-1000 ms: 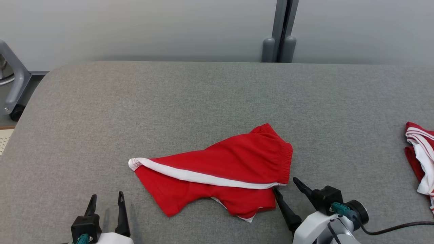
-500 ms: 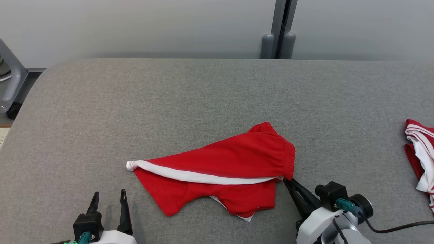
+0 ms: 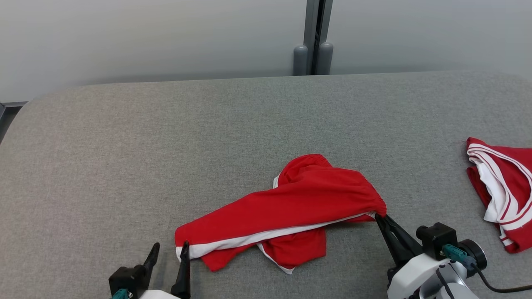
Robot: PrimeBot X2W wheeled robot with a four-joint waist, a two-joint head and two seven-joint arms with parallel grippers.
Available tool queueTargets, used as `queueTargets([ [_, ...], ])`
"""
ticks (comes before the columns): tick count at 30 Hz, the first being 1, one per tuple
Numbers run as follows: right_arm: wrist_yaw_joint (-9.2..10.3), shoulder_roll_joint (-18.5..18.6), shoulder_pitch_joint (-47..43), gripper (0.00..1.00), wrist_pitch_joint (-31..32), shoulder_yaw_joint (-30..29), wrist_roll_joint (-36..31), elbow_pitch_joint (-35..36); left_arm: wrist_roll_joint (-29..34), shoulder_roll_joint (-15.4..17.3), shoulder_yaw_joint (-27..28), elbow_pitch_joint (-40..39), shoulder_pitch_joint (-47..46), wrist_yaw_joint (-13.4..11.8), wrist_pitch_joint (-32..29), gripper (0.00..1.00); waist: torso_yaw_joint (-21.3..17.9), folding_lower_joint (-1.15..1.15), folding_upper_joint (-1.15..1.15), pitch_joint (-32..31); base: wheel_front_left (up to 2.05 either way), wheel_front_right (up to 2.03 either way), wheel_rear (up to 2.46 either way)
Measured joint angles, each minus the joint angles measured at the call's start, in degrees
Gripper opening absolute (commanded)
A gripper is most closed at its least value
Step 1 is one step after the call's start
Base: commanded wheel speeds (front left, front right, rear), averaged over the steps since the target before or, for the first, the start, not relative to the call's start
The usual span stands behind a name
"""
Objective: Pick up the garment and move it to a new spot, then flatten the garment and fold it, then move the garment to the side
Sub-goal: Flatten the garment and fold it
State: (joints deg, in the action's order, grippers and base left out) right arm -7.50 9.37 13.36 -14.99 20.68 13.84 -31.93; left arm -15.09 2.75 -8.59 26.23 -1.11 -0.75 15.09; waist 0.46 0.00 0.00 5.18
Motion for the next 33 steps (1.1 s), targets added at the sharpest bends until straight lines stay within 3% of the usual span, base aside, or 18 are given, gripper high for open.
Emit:
queueTargets([
  [4, 0.0, -0.3, -0.2, 0.0, 0.0, -0.4, 0.0, 0.1, -4.7, 0.1, -2.0, 0.7, 0.0, 3.3, 0.0, 1.0, -0.1, 0.0, 0.0, -0.1, 0.0, 0.0, 0.0],
  [10, 0.0, -0.9, -0.4, 0.0, 0.0, -0.3, -0.1, -0.4, -9.4, 0.0, -3.2, 3.3, 0.3, 5.8, 0.0, 1.0, -0.1, 0.0, 0.0, -0.4, 0.0, 0.0, 0.0],
  [25, 0.0, -0.9, 0.1, 0.0, 0.0, -0.4, -0.1, -0.3, -13.3, 0.0, -4.2, 6.3, -1.8, 7.9, 0.0, 1.0, -0.9, 0.0, 0.0, 0.7, 0.0, 0.0, 0.0],
  [26, 0.0, -0.9, 0.1, 0.0, 0.0, -0.5, -0.1, -0.3, -13.3, 0.0, -4.2, 6.3, -1.8, 8.0, 0.0, 0.92, -0.9, 0.0, 0.0, 0.7, 0.0, 0.0, 0.0],
  [27, 0.0, -0.9, 0.1, 0.0, 0.0, -0.6, -0.2, -0.3, -13.3, 0.0, -4.2, 6.2, -1.8, 8.0, 0.0, 0.52, -0.9, 0.0, 0.0, 0.7, 0.0, 0.0, 0.0],
  [28, 0.0, -1.0, 0.1, 0.0, 0.0, -0.8, -0.2, -0.4, -13.3, 0.0, -4.1, 6.2, -1.9, 8.0, 0.0, 0.4, -0.8, 0.0, 0.0, 0.7, 0.0, 0.0, 0.0],
  [29, 0.0, -1.0, 0.1, 0.0, 0.0, -0.9, -0.3, -0.4, -13.3, 0.0, -4.0, 6.3, -1.9, 8.0, 0.0, 0.1, -0.7, 0.0, 0.0, 0.6, 0.0, 0.0, 0.0],
  [30, 0.0, -1.0, 0.1, 0.0, 0.0, -1.0, -0.3, -0.5, -13.2, 0.0, -4.1, 6.6, -1.9, 8.0, 0.0, 0.0, -0.7, 0.0, 0.0, 0.6, 0.0, 0.0, 0.0],
  [33, 0.0, -1.1, 0.1, 0.0, 0.0, -1.2, -0.3, -0.8, -13.0, 0.1, -4.4, 6.6, -1.9, 8.0, 0.0, 0.0, -0.5, 0.0, 0.0, 0.3, 0.0, 0.0, 0.0],
])
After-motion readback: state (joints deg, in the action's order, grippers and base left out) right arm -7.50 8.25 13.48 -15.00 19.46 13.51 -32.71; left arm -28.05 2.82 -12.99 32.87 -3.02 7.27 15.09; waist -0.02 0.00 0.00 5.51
